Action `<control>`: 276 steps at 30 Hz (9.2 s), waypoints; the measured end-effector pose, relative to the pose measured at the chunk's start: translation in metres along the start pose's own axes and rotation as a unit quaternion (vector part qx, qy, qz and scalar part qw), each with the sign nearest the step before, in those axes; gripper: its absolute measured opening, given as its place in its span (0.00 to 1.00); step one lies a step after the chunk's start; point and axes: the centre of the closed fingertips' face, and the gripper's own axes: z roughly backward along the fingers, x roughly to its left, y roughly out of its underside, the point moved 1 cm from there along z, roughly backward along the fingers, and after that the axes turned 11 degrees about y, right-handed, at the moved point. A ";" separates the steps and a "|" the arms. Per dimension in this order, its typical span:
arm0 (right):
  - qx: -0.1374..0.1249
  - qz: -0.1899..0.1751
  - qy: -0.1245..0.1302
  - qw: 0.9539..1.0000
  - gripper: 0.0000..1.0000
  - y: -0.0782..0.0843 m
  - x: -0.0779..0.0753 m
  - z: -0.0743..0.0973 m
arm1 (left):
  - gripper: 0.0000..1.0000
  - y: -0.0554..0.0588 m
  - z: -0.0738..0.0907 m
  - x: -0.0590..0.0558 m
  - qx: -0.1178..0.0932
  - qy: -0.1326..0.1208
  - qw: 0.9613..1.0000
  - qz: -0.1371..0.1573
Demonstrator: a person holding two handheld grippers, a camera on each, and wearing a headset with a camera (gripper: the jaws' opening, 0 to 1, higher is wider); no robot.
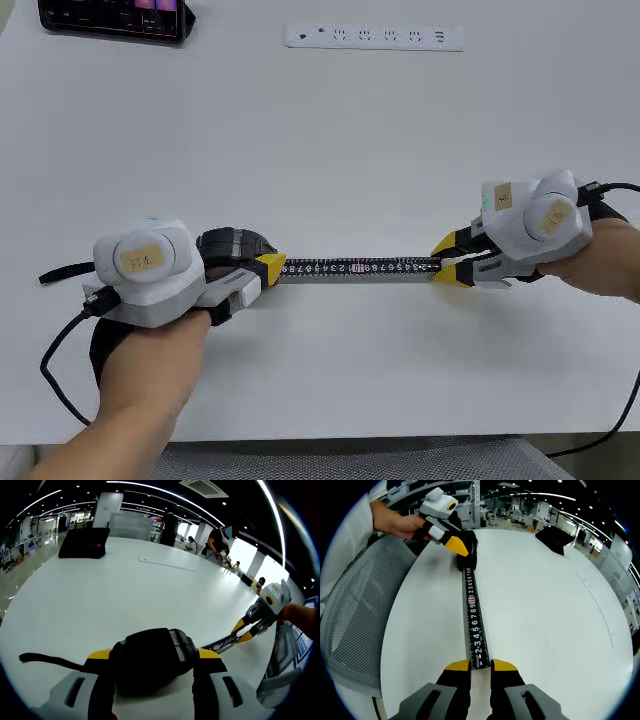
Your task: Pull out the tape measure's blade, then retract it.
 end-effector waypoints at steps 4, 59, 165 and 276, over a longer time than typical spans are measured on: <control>-0.003 -0.001 -0.002 1.000 0.11 -0.004 0.001 -0.002 | 0.59 0.000 0.000 0.000 -0.001 0.000 1.000 0.000; -0.048 -0.009 -0.032 0.998 0.11 -0.063 0.013 -0.043 | 0.59 0.000 0.001 0.000 -0.007 0.012 1.000 0.007; -0.095 -0.064 -0.051 0.992 0.10 -0.147 0.034 -0.093 | 0.59 -0.004 0.001 0.002 -0.010 0.015 0.999 0.028; -0.126 -0.138 0.040 0.982 0.69 -0.107 0.042 -0.012 | 0.89 -0.005 0.064 0.004 0.054 0.081 0.977 -0.188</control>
